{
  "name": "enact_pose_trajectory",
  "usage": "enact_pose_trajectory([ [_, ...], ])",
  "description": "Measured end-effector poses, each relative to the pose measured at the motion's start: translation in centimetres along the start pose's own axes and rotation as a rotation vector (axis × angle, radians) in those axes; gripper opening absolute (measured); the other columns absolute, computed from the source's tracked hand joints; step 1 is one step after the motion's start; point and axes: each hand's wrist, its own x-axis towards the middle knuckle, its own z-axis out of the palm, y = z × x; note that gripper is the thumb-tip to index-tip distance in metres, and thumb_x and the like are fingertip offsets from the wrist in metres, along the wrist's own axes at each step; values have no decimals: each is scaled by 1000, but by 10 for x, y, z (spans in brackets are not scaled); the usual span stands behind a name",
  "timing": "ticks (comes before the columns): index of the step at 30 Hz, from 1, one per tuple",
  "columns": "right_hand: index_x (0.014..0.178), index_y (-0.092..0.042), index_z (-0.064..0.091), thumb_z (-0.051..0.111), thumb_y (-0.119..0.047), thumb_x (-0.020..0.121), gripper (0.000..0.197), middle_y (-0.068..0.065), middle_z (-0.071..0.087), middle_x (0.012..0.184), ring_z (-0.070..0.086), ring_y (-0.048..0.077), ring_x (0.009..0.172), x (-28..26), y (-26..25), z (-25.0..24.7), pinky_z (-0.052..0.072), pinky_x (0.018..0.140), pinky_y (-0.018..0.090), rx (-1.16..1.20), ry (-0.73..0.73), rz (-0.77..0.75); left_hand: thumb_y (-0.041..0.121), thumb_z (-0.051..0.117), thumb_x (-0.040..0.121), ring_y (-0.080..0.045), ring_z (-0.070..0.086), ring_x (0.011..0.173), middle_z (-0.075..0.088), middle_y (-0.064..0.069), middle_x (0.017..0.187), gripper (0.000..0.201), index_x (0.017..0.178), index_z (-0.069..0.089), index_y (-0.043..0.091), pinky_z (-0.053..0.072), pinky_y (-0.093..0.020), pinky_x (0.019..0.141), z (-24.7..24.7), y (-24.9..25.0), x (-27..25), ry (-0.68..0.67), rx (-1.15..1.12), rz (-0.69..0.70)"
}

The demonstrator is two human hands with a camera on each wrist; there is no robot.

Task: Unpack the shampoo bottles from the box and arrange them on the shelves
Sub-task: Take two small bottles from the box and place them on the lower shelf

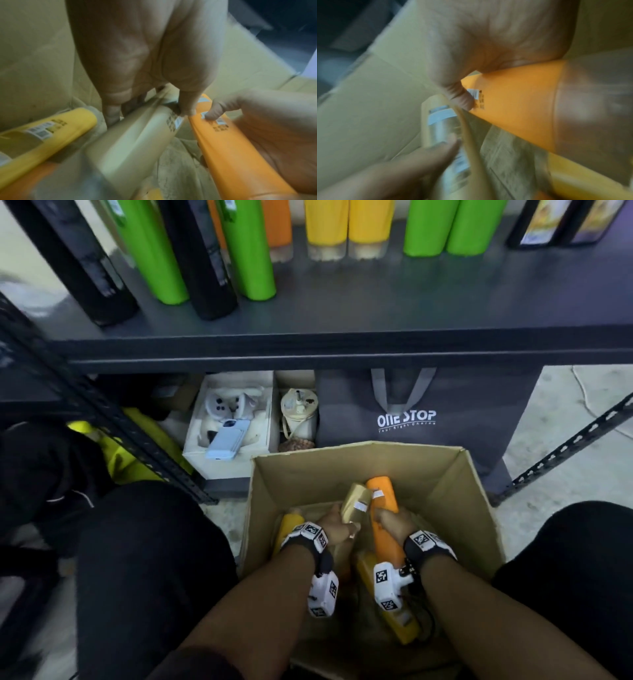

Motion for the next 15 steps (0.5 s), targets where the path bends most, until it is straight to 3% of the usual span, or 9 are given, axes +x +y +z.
enact_pose_trajectory([
  [2, 121, -7, 56, 65, -33, 86, 44, 16, 64, 115, 61, 30, 84, -10, -3, -5, 40, 62, 30, -26, -22, -11, 37, 64, 100, -29, 58, 123, 55, -12, 147, 68, 154, 32, 13, 46, -32, 96, -5, 3, -12, 48, -23, -17],
  [4, 126, -11, 50, 66, -34, 83, 51, 17, 63, 117, 62, 36, 95, -19, -7, -9, 50, 81, 39, -26, -39, -38, 39, 64, 98, -33, 55, 131, 51, -13, 150, 75, 158, 27, 12, 45, -37, 105, -12, 7, -21, 93, -57, -35],
  [6, 129, -12, 49, 67, -32, 80, 56, 20, 62, 119, 62, 40, 101, -28, -10, -10, 50, 96, 50, 13, -41, -83, 38, 62, 98, -30, 58, 121, 56, -11, 142, 68, 155, 33, 12, 46, -36, 101, -17, 12, -30, 129, -121, -30],
  [8, 134, -10, 49, 67, -31, 74, 67, 21, 62, 121, 62, 41, 104, -37, -13, -9, 50, 96, 50, 67, -37, -149, 37, 59, 100, -30, 57, 117, 57, -12, 141, 62, 152, 37, 12, 45, -35, 99, -19, 16, -38, 162, -207, -10],
  [10, 135, -9, 51, 67, -33, 69, 71, 21, 63, 120, 63, 41, 104, -44, -15, -8, 51, 97, 52, 124, -43, -203, 43, 58, 100, -34, 52, 133, 48, -15, 153, 72, 158, 29, 12, 42, -42, 111, -18, 20, -45, 177, -291, 1],
  [12, 135, -9, 54, 70, -36, 76, 67, 22, 65, 121, 64, 42, 106, -48, -15, -7, 50, 101, 56, 203, -59, -248, 54, 59, 97, -35, 45, 142, 42, -13, 159, 83, 161, 24, 13, 38, -47, 117, -16, 20, -49, 192, -350, 36],
  [14, 135, -13, 58, 71, -43, 87, 58, 18, 68, 120, 66, 38, 107, -52, -15, -6, 51, 102, 54, 301, -57, -286, 64, 62, 92, -29, 50, 138, 48, -9, 155, 85, 157, 33, 17, 42, -43, 112, -15, 17, -54, 221, -392, 79],
  [15, 133, -17, 60, 71, -47, 89, 55, 13, 70, 118, 68, 34, 106, -54, -15, -5, 52, 100, 51, 340, -44, -314, 66, 64, 90, -22, 58, 128, 55, -6, 148, 79, 151, 42, 20, 49, -38, 102, -15, 16, -57, 239, -406, 113],
])
